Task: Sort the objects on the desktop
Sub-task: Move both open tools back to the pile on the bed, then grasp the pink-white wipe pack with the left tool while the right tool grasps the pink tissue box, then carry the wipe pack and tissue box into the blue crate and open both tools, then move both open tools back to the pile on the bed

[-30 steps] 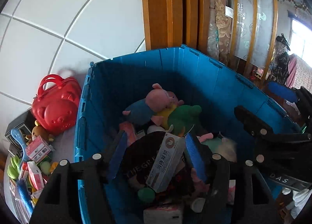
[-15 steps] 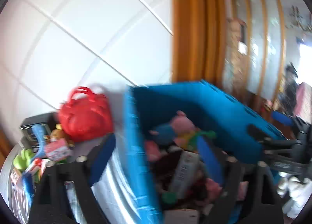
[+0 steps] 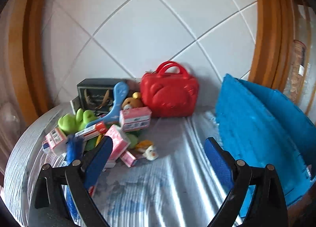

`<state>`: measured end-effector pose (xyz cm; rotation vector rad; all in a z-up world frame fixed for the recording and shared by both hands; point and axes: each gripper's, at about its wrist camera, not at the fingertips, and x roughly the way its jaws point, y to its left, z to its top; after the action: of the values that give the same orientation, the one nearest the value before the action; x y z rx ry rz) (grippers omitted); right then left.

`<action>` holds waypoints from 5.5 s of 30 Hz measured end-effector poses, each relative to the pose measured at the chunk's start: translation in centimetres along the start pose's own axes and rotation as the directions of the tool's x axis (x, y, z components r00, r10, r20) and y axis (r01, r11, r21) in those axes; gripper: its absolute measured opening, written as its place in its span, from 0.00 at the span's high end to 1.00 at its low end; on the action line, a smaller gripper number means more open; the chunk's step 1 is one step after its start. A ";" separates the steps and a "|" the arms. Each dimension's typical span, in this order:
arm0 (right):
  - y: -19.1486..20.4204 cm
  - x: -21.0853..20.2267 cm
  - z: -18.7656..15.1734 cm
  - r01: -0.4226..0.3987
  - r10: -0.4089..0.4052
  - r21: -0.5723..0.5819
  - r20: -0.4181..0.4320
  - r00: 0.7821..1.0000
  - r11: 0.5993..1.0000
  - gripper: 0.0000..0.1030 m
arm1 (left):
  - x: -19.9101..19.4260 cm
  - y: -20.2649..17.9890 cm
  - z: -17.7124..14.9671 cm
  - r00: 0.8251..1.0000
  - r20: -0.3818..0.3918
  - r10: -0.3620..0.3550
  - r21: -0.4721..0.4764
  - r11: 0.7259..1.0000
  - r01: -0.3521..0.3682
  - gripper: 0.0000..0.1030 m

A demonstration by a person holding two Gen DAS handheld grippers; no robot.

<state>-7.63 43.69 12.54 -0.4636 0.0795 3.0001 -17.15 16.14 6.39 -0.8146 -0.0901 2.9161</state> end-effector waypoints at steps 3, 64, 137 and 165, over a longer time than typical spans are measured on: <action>3.7 2.8 -0.8 -0.033 0.033 -0.008 -0.054 0.998 0.999 0.00 | 1.4 5.7 -1.2 0.996 -0.055 0.071 -0.043 0.996 -0.074 0.08; 30.1 39.1 -17.4 -0.373 0.311 0.047 -0.653 0.690 0.927 0.50 | 14.1 31.9 -6.8 0.904 -0.335 0.267 -0.159 0.929 -0.333 0.10; -27.1 10.0 -0.6 0.358 -0.365 -0.105 -0.454 0.813 0.928 0.50 | 13.4 -40.1 6.4 0.874 -0.439 -0.211 0.374 0.841 0.391 0.07; -21.2 2.0 1.9 0.381 -0.405 -0.140 -0.346 0.846 0.914 0.00 | 2.0 -33.7 8.3 0.910 -0.240 -0.340 0.385 0.827 0.410 0.07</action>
<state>-7.73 65.09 13.00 -0.9243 -0.0794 2.4847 -20.07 49.61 15.37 -0.8347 0.3541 2.3557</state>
